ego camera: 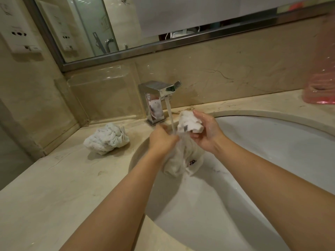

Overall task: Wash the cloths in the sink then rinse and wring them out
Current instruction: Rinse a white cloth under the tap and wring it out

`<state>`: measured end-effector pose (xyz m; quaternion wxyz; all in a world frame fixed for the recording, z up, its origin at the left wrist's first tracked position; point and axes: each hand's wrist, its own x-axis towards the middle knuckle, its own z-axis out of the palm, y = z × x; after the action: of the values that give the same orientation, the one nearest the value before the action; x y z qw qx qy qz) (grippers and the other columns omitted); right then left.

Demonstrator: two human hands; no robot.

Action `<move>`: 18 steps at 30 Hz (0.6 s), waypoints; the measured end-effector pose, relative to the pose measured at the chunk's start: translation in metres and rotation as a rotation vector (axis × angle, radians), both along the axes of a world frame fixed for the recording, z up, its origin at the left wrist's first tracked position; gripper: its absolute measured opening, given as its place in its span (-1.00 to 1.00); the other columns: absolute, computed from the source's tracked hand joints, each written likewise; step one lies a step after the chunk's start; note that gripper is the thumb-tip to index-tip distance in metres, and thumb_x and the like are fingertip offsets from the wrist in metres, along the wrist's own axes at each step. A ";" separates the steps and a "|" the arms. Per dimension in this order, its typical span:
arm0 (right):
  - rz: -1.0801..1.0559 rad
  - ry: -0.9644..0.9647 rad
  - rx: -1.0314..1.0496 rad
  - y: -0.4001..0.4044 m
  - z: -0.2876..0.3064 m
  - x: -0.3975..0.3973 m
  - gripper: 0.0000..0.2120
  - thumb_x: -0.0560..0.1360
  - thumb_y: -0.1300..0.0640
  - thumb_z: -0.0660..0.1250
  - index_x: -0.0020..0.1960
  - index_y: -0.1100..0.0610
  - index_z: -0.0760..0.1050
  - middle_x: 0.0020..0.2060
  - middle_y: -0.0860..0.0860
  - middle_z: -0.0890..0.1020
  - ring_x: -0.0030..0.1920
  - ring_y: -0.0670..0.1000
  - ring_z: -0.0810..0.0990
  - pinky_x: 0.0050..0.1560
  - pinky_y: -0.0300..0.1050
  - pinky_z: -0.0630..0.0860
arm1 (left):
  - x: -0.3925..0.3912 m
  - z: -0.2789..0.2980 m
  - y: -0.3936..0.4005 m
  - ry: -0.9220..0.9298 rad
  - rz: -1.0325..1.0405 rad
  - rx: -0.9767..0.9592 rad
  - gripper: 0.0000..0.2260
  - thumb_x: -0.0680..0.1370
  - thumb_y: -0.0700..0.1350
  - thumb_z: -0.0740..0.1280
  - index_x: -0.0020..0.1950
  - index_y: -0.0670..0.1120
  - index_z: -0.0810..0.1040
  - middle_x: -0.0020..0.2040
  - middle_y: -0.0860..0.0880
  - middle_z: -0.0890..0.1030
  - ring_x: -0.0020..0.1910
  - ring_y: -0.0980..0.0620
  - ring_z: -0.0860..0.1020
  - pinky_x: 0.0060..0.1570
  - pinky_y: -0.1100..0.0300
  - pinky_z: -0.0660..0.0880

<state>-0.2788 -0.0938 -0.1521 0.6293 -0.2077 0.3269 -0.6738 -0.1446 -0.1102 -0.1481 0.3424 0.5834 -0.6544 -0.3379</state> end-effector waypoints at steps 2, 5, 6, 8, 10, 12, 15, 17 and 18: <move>0.059 0.033 0.026 0.003 0.001 0.002 -0.81 0.54 0.15 0.23 -0.02 0.27 0.53 -0.27 0.12 0.56 -0.39 0.01 0.52 -0.58 -0.27 0.38 | -0.001 0.000 -0.004 0.184 -0.007 0.018 -0.39 0.31 -0.25 0.50 0.32 -0.12 0.40 0.13 -0.05 0.59 0.10 -0.05 0.58 0.13 -0.02 0.56; 0.143 0.094 -0.006 0.007 0.004 0.009 -0.81 0.51 0.21 0.19 -0.04 0.25 0.56 -0.29 0.13 0.60 -0.44 0.00 0.55 -0.59 -0.29 0.38 | -0.004 0.000 -0.007 0.313 -0.083 0.064 -0.33 0.27 -0.35 0.42 0.37 -0.12 0.40 0.17 -0.11 0.60 0.08 -0.02 0.58 -0.05 0.19 0.58; 0.157 0.128 -0.019 0.008 0.004 0.010 -0.83 0.51 0.20 0.20 -0.05 0.23 0.56 -0.31 0.11 0.60 -0.45 -0.02 0.54 -0.58 -0.29 0.37 | -0.004 0.001 -0.007 0.330 -0.107 0.082 -0.37 0.31 -0.39 0.38 0.37 -0.13 0.41 0.16 -0.11 0.59 0.03 0.02 0.58 -0.18 0.30 0.55; 0.150 0.186 -0.061 0.008 0.006 0.012 -0.86 0.48 0.11 0.29 -0.08 0.19 0.53 -0.34 0.08 0.58 -0.41 -0.04 0.49 -0.53 -0.29 0.28 | -0.003 0.005 -0.006 0.350 -0.111 0.091 -0.48 0.38 -0.39 0.37 0.32 -0.15 0.44 0.11 -0.08 0.59 -0.08 0.11 0.54 -0.34 0.40 0.45; 0.104 0.136 -0.092 0.007 0.008 0.009 -0.76 0.43 0.00 0.35 -0.04 0.17 0.48 -0.25 0.10 0.56 -0.32 -0.02 0.46 -0.43 -0.27 0.27 | -0.004 0.005 -0.009 0.383 -0.050 0.100 -0.58 0.41 -0.28 0.44 0.25 -0.16 0.46 0.06 -0.06 0.60 -0.13 0.11 0.53 -0.34 0.35 0.40; 0.049 0.009 -0.109 0.001 0.009 0.003 -0.61 0.38 -0.01 0.39 0.12 0.15 0.42 -0.04 0.15 0.59 -0.10 0.04 0.56 -0.20 -0.21 0.43 | -0.005 0.003 -0.010 0.433 0.027 0.104 -0.58 0.42 -0.13 0.49 0.22 -0.17 0.48 0.05 -0.06 0.62 -0.06 0.03 0.58 -0.20 0.23 0.47; 0.112 0.247 -0.079 0.000 0.007 0.000 -0.64 0.42 0.00 0.40 0.14 0.14 0.46 0.10 0.10 0.59 0.17 0.06 0.53 0.25 -0.07 0.45 | -0.004 0.002 -0.010 0.519 0.088 0.118 -0.52 0.47 0.06 0.45 0.28 -0.16 0.48 0.07 -0.10 0.64 0.01 -0.07 0.62 -0.04 0.09 0.55; 0.221 0.524 0.008 0.001 0.000 0.007 -0.71 0.47 -0.03 0.38 0.07 0.15 0.54 -0.02 0.06 0.62 0.05 0.03 0.57 0.20 -0.08 0.45 | -0.004 0.004 -0.010 0.501 0.081 0.090 -0.51 0.51 0.15 0.37 0.29 -0.14 0.45 0.11 -0.09 0.61 0.05 -0.07 0.60 0.07 0.04 0.55; 0.246 0.599 0.042 0.001 -0.004 0.011 -0.70 0.49 -0.05 0.37 0.08 0.15 0.56 -0.04 0.05 0.63 0.02 0.03 0.57 0.16 -0.09 0.46 | -0.004 0.003 -0.011 0.487 0.059 0.083 -0.51 0.54 0.19 0.31 0.30 -0.13 0.45 0.13 -0.09 0.61 0.08 -0.07 0.60 0.12 0.01 0.54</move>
<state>-0.2678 -0.0932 -0.1561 0.5859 -0.4216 0.4837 -0.4950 -0.1489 -0.1215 -0.1448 0.4753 0.5171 -0.5208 -0.4852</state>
